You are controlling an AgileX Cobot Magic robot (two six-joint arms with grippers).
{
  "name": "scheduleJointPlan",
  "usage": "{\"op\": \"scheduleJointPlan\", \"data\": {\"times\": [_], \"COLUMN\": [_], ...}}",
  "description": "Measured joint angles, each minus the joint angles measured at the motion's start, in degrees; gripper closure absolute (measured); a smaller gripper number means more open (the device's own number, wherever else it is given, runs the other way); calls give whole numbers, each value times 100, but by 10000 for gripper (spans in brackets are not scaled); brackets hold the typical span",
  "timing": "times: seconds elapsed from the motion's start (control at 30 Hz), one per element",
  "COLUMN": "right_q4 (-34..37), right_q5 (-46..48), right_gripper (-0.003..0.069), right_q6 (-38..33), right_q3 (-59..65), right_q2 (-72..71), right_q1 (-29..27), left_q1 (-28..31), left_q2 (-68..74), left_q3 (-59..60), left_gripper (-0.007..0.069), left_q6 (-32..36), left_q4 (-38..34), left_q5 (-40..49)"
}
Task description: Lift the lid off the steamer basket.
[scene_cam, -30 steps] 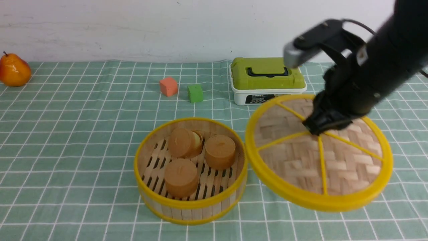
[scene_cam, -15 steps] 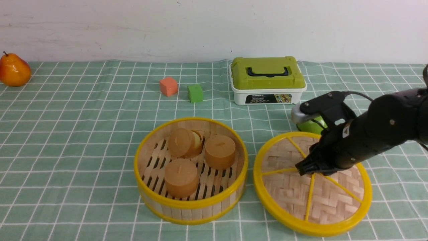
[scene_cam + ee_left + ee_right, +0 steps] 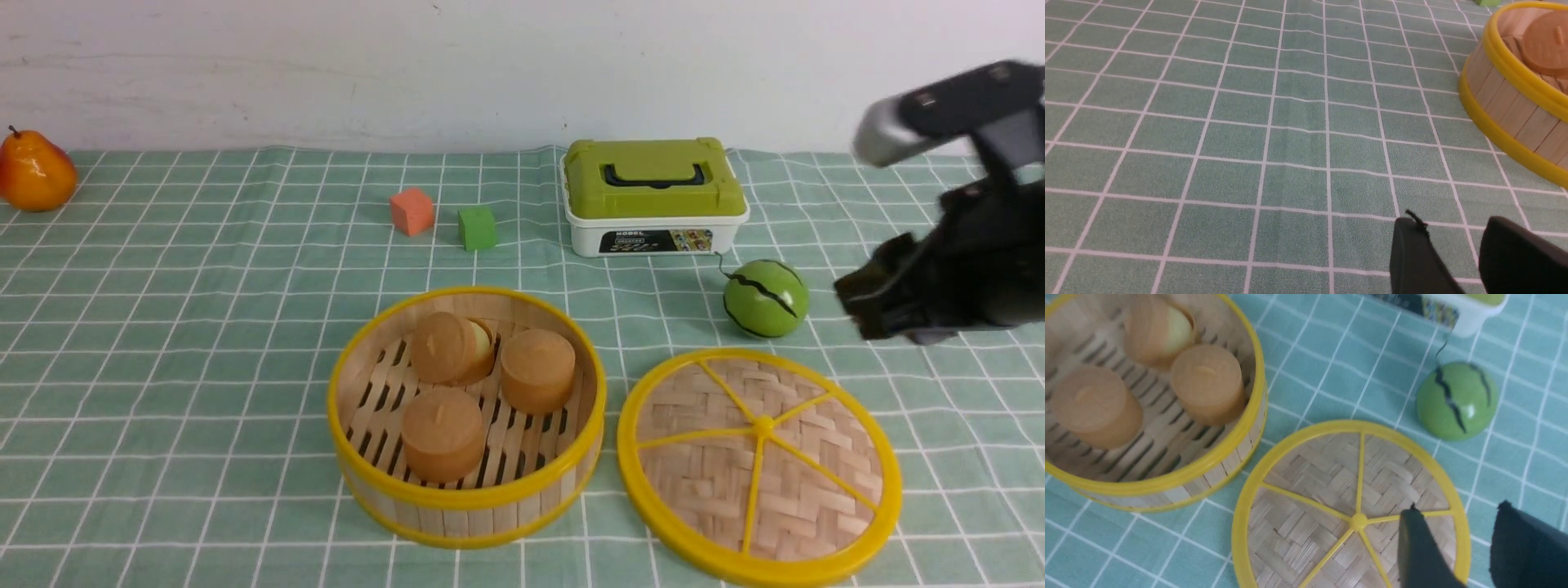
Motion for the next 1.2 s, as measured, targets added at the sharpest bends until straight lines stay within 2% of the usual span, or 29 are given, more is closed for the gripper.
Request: {"op": "scheduleJointPlan", "data": {"times": [0.03, 0.1, 0.13, 0.17, 0.23, 0.5, 0.9, 0.97, 1.07, 1.13, 1.2], "right_q4": [0, 0, 0, 0, -34, -372, -562, -679, -799, -737, -469], "right_q5": [-27, -170, -170, -233, -324, -380, -339, -680, -1747, -2153, -2745], "right_gripper": [456, 615, 615, 658, 677, 680, 676, 676, 678, 678, 678], "right_q6": [0, 11, 11, 93, 201, 303, 303, 303, 303, 303, 303], "right_q3": [40, 866, 866, 1248, 1556, 1913, 2044, 2353, 3238, 3689, 4511], "right_q2": [-84, -1469, -1537, -1979, -2489, -3710, -4143, -4188, -4406, -4584, -5014], "right_q1": [0, 0, 0, 0, 0, 0, 0, 0, -203, -409, -867], "left_q1": [0, 0, 0, 0, 0, 0, 0, 0, 0, 0, 0], "left_q2": [0, 0, 0, 0, 0, 0, 0, 0, 0, 0, 0], "left_q3": [0, 0, 0, 0, 0, 0, 0, 0, 0, 0, 0], "left_gripper": [386, 386, 386, 386, 386, 386, 386, 386, 386, 386, 386], "left_q6": [0, 0, 0, 0, 0, 0, 0, 0, 0, 0, 0], "left_q4": [0, 0, 0, 0, 0, 0, 0, 0, 0, 0, 0], "left_q5": [0, 0, 0, 0, 0, 0, 0, 0, 0, 0, 0]}}
